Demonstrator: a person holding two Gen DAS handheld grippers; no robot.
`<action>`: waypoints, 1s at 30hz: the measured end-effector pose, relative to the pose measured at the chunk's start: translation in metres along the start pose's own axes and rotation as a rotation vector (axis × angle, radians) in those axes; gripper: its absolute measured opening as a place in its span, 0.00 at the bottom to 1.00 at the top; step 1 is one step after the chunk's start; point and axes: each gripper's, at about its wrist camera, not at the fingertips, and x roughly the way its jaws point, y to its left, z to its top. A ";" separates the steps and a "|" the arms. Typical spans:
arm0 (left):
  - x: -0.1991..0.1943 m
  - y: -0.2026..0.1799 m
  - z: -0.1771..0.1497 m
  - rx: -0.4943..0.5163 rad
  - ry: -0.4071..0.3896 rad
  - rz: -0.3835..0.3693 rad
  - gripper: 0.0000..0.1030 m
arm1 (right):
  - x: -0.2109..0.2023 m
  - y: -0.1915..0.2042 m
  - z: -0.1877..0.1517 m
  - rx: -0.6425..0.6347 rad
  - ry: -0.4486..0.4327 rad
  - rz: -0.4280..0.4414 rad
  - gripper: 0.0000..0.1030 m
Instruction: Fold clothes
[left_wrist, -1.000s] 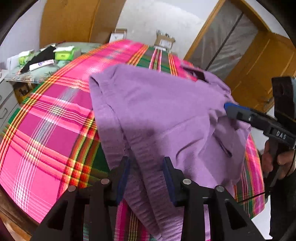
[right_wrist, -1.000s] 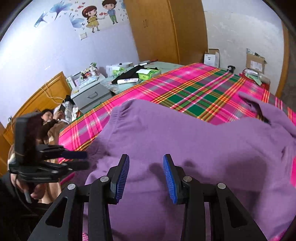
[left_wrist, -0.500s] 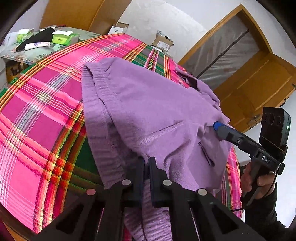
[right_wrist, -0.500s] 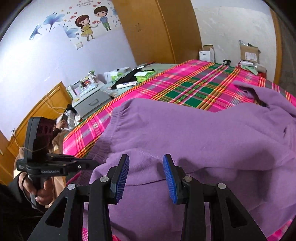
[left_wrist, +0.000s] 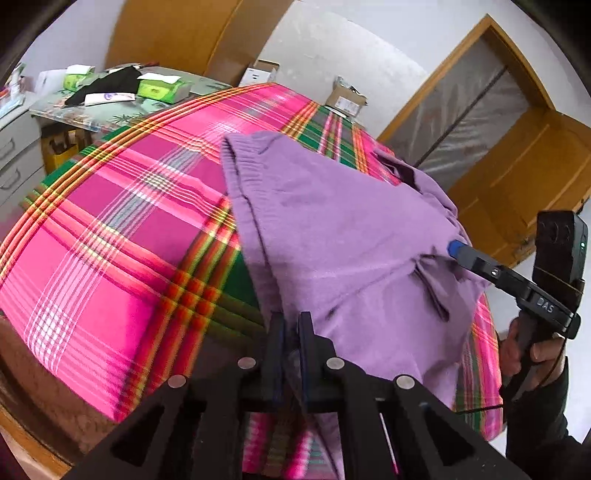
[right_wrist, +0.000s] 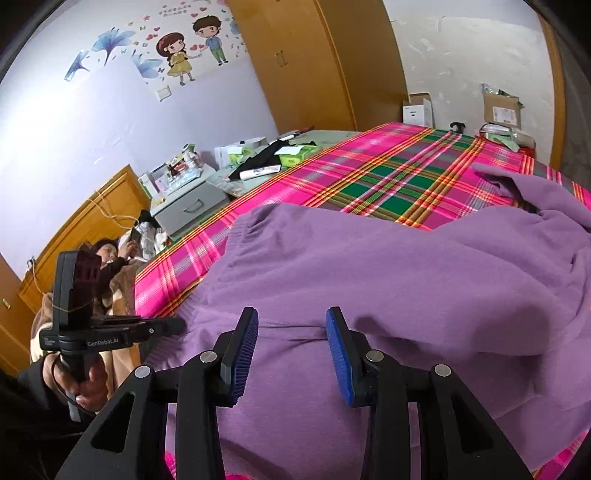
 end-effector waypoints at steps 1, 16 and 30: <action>-0.004 -0.001 -0.003 0.008 -0.002 0.002 0.12 | -0.001 0.002 0.000 -0.007 -0.003 0.002 0.39; 0.007 0.007 0.006 -0.033 -0.028 0.081 0.28 | 0.012 0.036 0.045 -0.230 -0.095 0.008 0.38; 0.018 0.007 0.013 -0.059 -0.053 0.057 0.20 | 0.039 0.034 0.050 -0.244 -0.040 0.049 0.38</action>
